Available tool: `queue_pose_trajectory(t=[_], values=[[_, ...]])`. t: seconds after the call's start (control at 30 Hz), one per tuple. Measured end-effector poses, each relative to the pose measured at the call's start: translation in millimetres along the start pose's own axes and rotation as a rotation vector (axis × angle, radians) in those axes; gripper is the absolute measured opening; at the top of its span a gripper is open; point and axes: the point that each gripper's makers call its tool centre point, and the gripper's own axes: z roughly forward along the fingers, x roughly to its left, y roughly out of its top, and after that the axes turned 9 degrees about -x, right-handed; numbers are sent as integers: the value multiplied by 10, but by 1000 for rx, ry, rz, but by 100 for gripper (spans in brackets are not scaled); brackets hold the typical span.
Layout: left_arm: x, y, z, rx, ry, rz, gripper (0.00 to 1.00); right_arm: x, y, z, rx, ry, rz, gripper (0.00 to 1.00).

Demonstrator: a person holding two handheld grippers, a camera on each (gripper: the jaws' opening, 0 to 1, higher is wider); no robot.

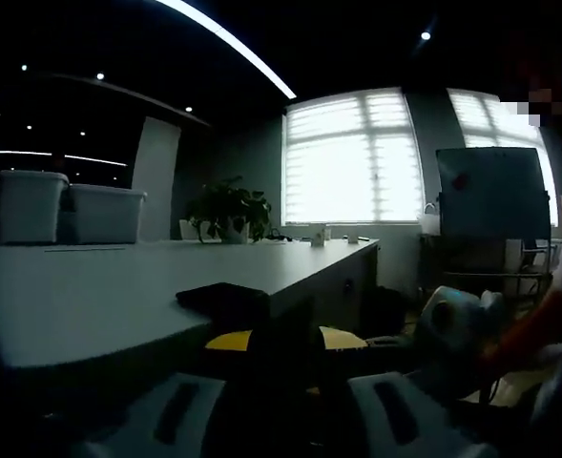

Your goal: Clamp the fixed fixture on the desktop, loosen the retaining clip, secure it to the edge of the desk, and tighten the retaining clip.

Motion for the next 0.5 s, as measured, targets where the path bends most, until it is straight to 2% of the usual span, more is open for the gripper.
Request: queue_pose_trajectory(t=[0.13, 0.2, 0.37, 0.5], values=[[139, 21, 5, -29, 53, -1, 4, 7, -16, 2, 4, 3, -4, 26], [159, 30, 0, -44, 47, -27, 2, 7, -21, 3, 6, 3, -3, 26], [145, 53, -6, -74, 41, 31, 1, 13, -53, 17, 12, 8, -3, 26], [142, 87, 6, -107, 45, 24, 1, 52, -83, 55, 15, 20, -2, 26]])
